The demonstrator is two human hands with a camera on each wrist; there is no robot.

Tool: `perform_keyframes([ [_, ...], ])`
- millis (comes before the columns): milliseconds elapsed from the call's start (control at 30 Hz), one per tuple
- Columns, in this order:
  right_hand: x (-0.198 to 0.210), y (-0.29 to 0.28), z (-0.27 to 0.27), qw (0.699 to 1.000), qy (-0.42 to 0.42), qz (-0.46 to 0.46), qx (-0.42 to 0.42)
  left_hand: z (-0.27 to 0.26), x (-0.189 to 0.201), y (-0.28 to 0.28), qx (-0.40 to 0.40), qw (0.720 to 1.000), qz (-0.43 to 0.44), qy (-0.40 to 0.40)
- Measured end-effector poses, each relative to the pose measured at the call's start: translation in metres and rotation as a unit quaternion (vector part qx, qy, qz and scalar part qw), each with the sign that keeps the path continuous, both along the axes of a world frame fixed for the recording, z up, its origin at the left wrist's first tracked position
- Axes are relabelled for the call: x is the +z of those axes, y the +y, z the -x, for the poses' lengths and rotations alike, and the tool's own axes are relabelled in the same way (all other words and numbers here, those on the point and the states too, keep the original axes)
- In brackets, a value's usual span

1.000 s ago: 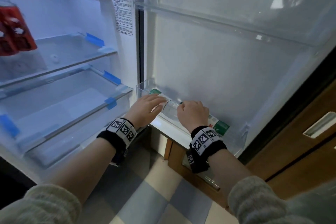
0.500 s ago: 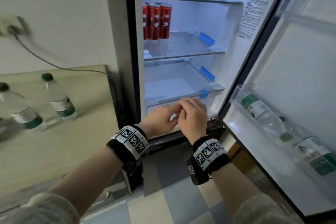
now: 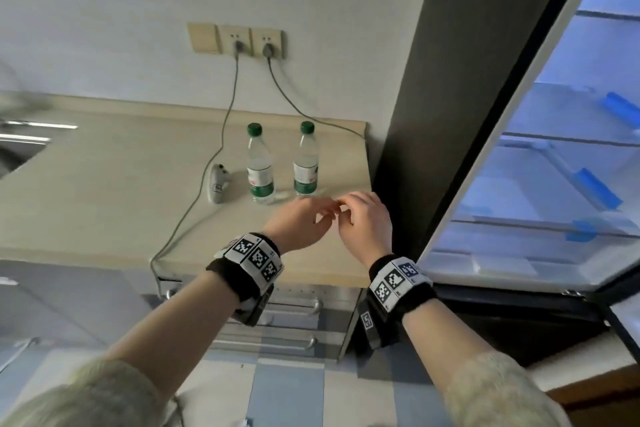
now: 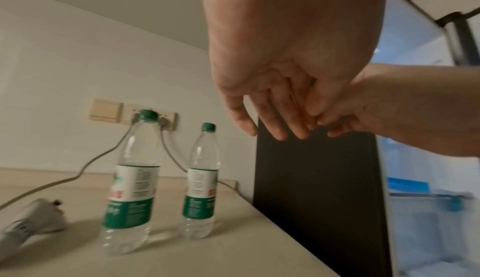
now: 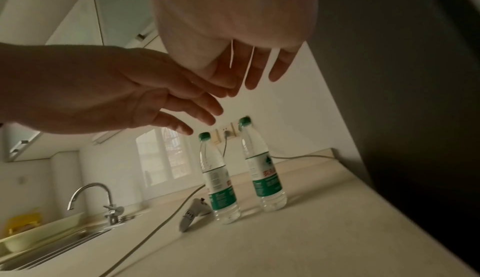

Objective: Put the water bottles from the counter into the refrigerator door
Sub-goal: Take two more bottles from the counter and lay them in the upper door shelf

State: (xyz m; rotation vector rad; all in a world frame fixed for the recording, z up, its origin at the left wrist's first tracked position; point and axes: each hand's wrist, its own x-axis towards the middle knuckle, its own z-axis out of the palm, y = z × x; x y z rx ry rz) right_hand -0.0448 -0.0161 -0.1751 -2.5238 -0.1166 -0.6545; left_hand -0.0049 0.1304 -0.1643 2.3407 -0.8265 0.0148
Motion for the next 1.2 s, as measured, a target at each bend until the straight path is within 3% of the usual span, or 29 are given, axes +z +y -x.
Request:
perform_keyframes([
  [133, -0.007, 0.022, -0.040, 0.996, 0.082, -0.013, 0.007, -0.025, -0.005, 0.034, 0.111, 0.993, 0.034, 0.025],
  [300, -0.017, 0.023, -0.094, 0.967, 0.208, -0.140, -0.036, -0.062, -0.011, 0.053, 0.227, 0.971, 0.061, 0.034],
  [567, -0.032, 0.010, -0.206, 0.933, 0.303, -0.189, -0.036, -0.156, -0.040, 0.074, 0.328, 0.925, -0.047, 0.187],
  [967, -0.078, 0.002, -0.263, 0.892, 0.350, -0.280, 0.053, -0.216, -0.077, 0.075, 0.337, 0.902, 0.098, 0.252],
  [1200, -0.076, 0.018, -0.264, 0.921, 0.301, -0.248, 0.014, -0.218, -0.079, 0.077, 0.328, 0.903, 0.121, 0.248],
])
